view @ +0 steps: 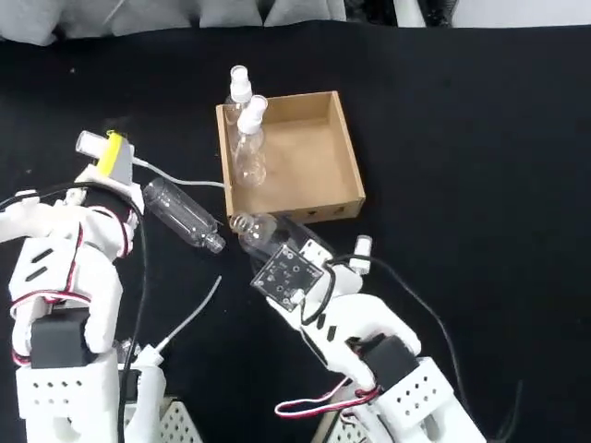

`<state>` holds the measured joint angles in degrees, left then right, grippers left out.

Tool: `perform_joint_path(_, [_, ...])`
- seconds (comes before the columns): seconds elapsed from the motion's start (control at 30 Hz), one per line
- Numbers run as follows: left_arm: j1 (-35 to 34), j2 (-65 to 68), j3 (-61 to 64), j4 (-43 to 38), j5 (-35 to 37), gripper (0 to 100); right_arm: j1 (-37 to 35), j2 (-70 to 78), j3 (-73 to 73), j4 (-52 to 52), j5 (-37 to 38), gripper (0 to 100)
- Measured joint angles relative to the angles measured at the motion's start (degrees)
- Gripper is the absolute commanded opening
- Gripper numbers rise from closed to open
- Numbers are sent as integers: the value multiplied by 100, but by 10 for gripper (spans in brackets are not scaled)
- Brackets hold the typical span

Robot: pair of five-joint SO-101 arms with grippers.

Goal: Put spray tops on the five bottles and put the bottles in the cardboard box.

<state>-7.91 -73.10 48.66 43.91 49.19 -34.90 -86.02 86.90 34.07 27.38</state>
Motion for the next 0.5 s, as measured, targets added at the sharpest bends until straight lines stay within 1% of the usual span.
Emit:
perform_joint_path(0.17, [9, -44, 0, 0, 0, 29, 0, 0, 141, -44, 26, 78])
perform_joint_path(0.3, [9, -510, 0, 44, 0, 29, -9, 0, 527, -554, 79, 78])
perform_joint_path(0.4, [9, -967, 0, 158, 0, 29, -9, 0, 826, -941, 360, 78])
perform_joint_path(0.5, [-9, -1231, 0, 176, 0, 29, -9, 0, 879, -1169, 475, 78])
